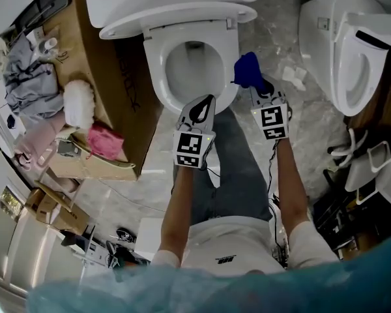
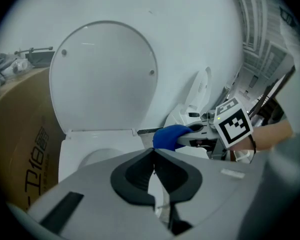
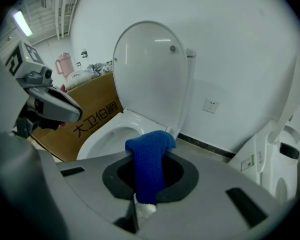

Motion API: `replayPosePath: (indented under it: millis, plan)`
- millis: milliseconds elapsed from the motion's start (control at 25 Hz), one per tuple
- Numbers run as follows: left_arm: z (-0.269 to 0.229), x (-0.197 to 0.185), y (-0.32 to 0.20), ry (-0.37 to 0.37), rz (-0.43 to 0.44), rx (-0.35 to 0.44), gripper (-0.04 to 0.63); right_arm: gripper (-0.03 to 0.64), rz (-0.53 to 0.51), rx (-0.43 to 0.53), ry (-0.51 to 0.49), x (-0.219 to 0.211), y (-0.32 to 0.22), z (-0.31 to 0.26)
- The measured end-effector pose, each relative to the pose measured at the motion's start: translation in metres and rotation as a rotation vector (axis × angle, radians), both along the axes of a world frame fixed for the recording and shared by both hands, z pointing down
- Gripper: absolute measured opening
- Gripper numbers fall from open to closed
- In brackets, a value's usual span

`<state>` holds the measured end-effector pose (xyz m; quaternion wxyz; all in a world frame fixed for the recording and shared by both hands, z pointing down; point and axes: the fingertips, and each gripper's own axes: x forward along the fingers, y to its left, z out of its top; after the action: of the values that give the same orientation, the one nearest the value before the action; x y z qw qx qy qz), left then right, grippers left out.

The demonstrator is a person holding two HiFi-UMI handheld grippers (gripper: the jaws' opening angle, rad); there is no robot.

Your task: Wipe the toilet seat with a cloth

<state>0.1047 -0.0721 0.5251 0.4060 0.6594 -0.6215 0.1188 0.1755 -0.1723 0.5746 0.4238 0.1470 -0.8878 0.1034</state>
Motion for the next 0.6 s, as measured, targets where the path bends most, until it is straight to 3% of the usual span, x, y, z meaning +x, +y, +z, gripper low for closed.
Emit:
replayPosePath:
  millis: [600]
  plan:
    - [0.069, 0.001, -0.027, 0.039, 0.005, 0.002, 0.009, 0.023, -0.076, 0.077, 0.141, 0.005, -0.03, 0.089]
